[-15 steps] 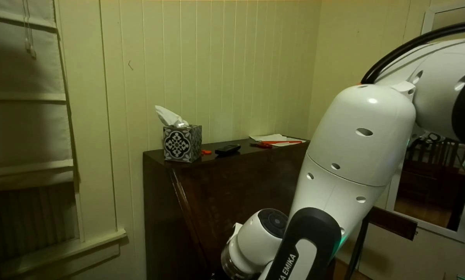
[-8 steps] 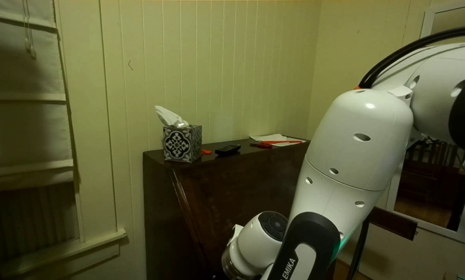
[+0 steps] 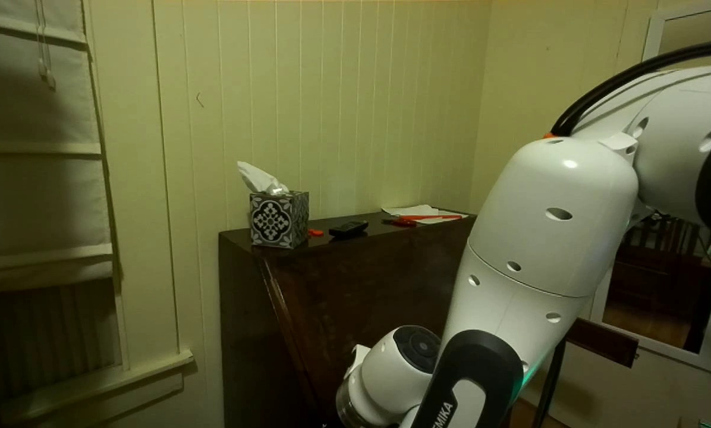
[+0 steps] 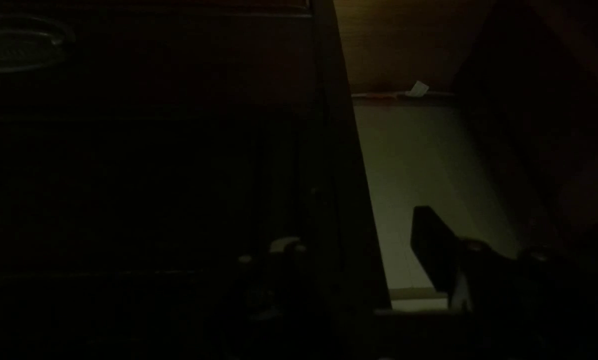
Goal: Open the smallest drawer on the far left side of the desk
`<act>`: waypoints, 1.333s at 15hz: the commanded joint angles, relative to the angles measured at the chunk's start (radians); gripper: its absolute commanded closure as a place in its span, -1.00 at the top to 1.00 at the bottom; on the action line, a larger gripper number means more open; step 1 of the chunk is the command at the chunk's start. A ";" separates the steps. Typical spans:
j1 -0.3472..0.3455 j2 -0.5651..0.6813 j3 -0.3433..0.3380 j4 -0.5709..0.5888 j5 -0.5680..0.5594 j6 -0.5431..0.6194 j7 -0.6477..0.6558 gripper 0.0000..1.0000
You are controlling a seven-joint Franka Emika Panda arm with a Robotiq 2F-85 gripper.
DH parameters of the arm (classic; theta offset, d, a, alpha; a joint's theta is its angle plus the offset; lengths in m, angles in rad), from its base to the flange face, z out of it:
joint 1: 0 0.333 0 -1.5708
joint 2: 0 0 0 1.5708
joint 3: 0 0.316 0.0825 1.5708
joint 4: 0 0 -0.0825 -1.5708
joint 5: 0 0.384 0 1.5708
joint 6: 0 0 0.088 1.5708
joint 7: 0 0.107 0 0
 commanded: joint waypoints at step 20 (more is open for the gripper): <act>0.043 -0.018 -0.036 -0.023 0.075 -0.003 0.088 -0.05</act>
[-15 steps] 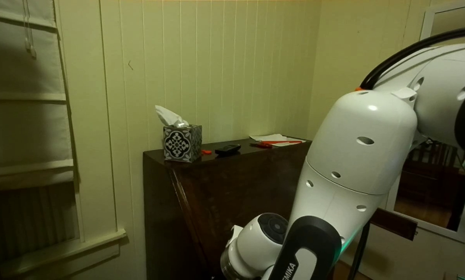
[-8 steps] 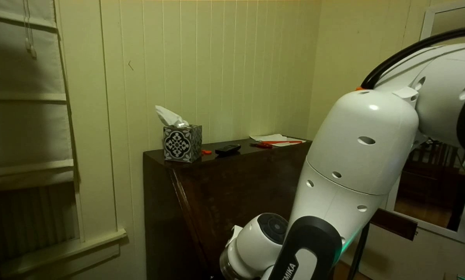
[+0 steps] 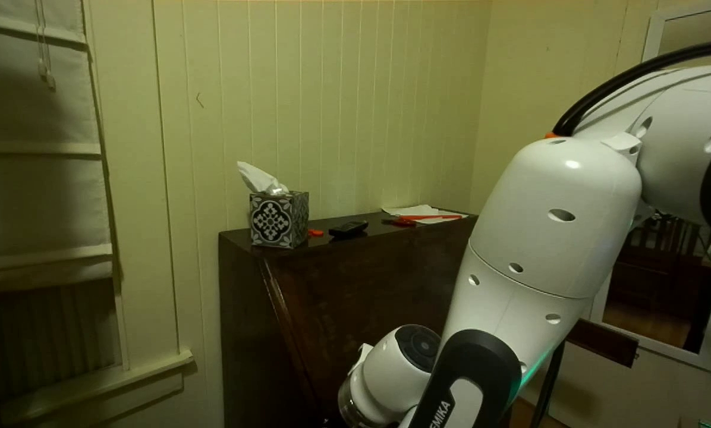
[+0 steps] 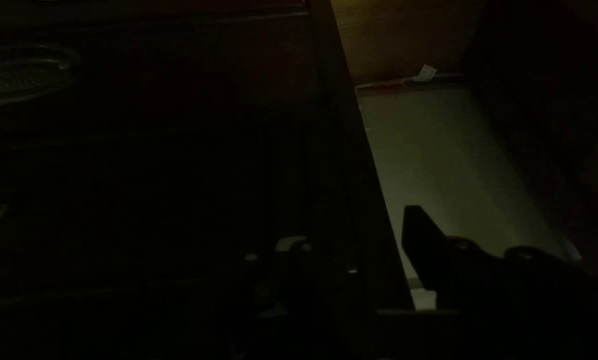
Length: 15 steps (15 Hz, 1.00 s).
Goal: Open the smallest drawer on the far left side of the desk
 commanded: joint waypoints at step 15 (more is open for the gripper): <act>0.098 0.018 -0.084 -0.016 0.090 -0.005 0.013 0.12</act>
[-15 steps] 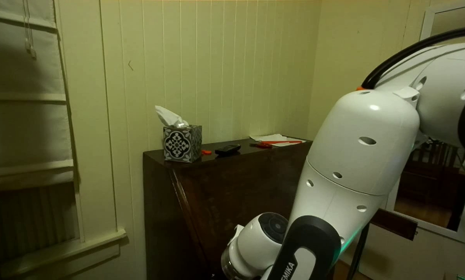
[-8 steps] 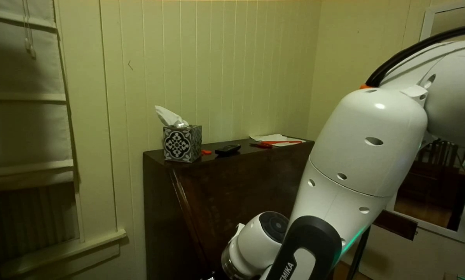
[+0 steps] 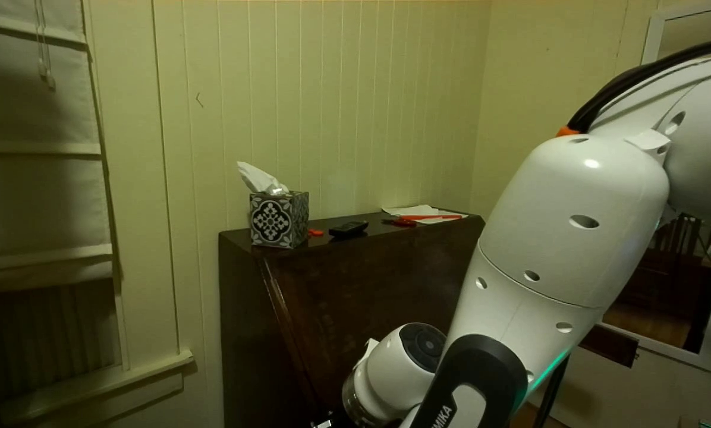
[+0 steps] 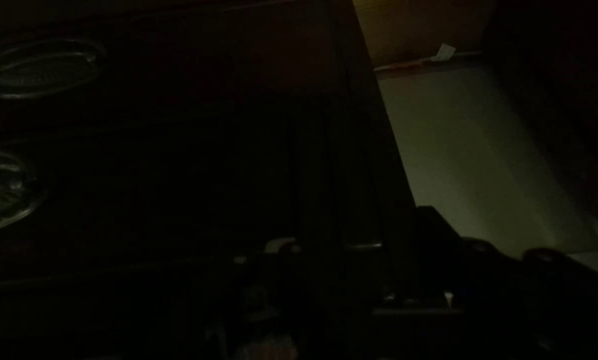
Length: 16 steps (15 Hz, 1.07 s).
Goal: Open the smallest drawer on the far left side of the desk
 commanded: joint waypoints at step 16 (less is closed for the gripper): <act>0.077 0.084 -0.086 0.017 0.017 0.031 -0.005 -0.89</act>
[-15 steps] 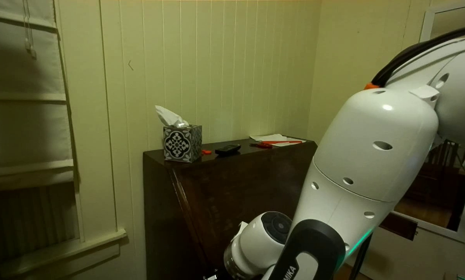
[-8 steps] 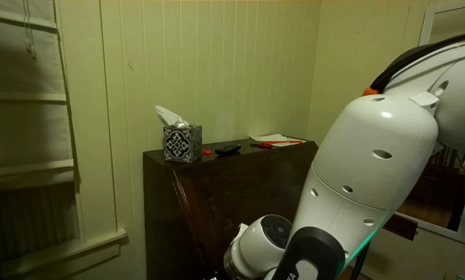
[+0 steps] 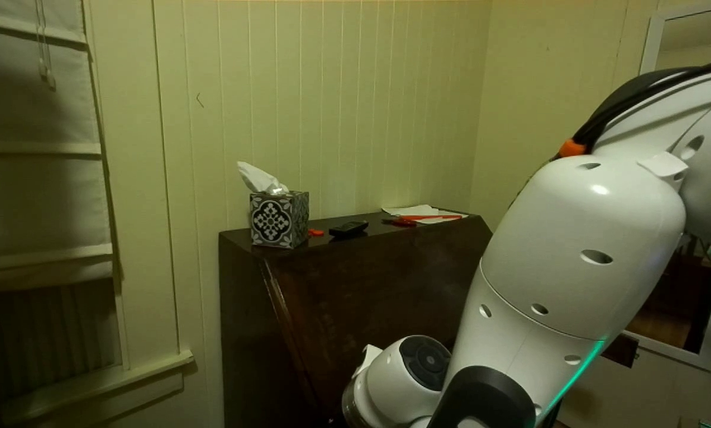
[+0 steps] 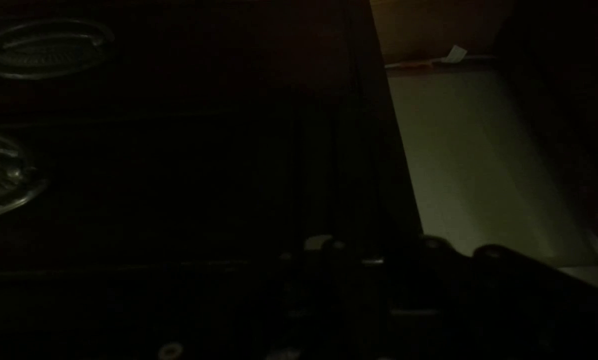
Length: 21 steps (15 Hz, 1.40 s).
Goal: Open the smallest drawer on the far left side of the desk
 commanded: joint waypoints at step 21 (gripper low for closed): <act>-0.117 -0.289 0.194 -0.124 -0.082 -0.489 0.087 -0.89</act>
